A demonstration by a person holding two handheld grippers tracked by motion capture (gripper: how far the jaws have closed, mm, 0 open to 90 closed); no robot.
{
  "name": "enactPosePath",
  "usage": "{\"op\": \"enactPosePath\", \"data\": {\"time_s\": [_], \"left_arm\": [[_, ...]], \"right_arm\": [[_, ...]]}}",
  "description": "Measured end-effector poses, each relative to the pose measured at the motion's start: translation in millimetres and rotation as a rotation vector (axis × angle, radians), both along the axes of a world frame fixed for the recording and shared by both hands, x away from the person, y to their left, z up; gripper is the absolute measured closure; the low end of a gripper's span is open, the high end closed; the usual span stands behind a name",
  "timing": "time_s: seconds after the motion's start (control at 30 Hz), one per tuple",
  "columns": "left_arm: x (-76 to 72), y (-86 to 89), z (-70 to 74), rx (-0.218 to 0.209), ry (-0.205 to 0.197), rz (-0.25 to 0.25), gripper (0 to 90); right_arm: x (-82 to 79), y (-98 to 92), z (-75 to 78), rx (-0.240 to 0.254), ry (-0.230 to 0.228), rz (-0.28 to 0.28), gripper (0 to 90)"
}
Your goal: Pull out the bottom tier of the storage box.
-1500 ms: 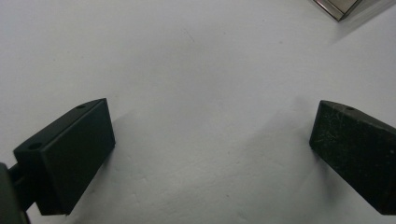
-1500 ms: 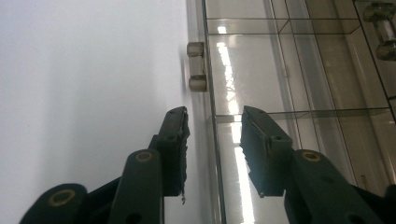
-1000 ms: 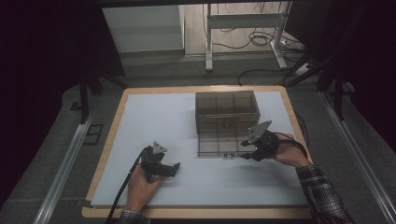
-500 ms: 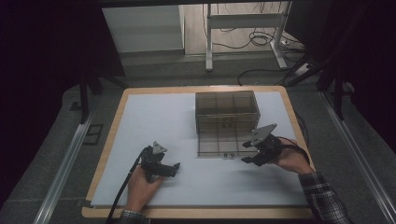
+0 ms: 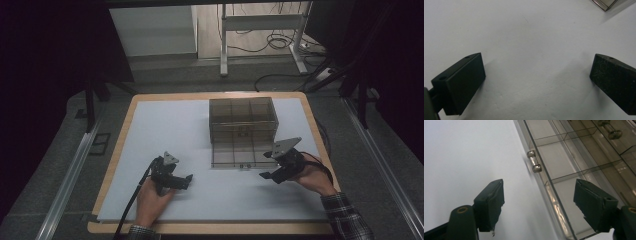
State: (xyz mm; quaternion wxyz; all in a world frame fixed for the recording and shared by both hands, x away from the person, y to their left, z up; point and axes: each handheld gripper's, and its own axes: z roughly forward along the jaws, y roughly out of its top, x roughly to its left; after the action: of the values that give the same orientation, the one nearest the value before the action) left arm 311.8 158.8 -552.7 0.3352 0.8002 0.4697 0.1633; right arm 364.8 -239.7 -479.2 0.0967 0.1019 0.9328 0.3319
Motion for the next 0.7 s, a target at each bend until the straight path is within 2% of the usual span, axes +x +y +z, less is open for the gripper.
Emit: {"op": "enactPosePath", "data": {"time_s": [0.43, 0.7], "left_arm": [[0.0, 0.3, 0.2, 0.004, 0.001, -0.003, 0.0], [0.1, 0.3, 0.1, 0.002, 0.002, -0.003, 0.0]], "right_arm": [[-10.5, -15.5, -4.0, 0.031, -0.003, -0.100, 12.6], [-20.2, -27.0, -4.7, 0.044, 0.011, -0.121, 6.8]]}}
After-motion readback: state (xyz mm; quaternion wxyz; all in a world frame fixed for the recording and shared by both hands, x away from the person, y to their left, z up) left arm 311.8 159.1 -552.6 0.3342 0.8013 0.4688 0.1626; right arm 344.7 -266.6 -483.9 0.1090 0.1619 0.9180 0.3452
